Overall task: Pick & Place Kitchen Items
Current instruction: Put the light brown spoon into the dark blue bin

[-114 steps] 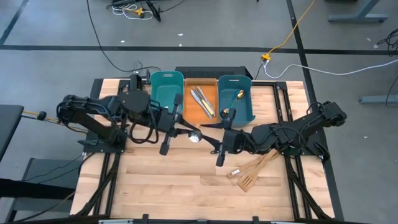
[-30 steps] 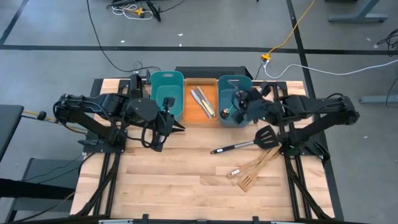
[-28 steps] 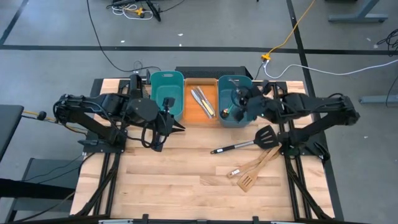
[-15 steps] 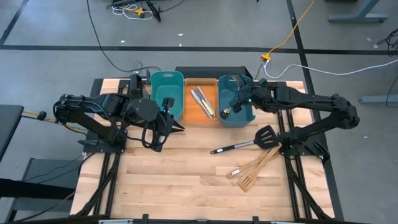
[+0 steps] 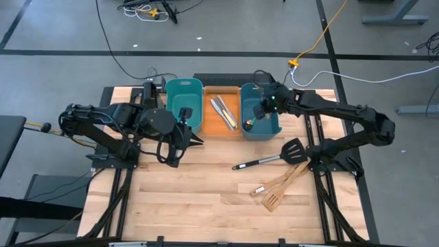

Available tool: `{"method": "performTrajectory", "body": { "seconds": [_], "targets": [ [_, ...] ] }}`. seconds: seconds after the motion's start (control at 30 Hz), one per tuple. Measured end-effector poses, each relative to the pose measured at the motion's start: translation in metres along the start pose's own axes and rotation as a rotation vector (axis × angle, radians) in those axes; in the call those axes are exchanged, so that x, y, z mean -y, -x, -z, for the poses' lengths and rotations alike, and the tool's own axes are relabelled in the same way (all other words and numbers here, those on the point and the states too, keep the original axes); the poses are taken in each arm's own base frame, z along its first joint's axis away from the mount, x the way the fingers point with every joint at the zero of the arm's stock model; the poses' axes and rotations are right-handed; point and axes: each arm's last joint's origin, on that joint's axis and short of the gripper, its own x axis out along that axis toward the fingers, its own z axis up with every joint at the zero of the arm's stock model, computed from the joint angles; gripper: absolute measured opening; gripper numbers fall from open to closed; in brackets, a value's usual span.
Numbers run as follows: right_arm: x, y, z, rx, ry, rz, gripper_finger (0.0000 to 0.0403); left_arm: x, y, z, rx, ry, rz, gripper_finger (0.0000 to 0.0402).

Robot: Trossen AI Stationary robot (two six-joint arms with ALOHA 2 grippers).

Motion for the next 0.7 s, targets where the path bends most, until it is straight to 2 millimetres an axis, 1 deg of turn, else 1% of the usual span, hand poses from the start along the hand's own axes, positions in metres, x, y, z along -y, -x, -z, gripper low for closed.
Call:
{"method": "performTrajectory", "body": {
  "seconds": [0.17, 0.43, 0.6, 0.7],
  "targets": [
    [0.01, -0.016, 0.006, -0.01, -0.04, -0.063, 0.0039, 0.0, 0.0, 0.0, -0.001, 0.012, 0.0, 0.003],
    [0.02, -0.034, 0.026, -0.054, -0.062, -0.079, 0.004, 0.0, 0.0, 0.0, -0.001, 0.013, 0.0, 0.003],
    [0.022, -0.043, 0.037, -0.051, -0.063, -0.081, 0.0066, 0.0, 0.0, 0.0, -0.001, 0.012, 0.0, 0.003],
    [0.025, -0.048, 0.046, -0.062, -0.055, -0.075, 0.0072, 0.0, 0.0, 0.0, -0.001, 0.012, 0.0, 0.003]
  ]
}}
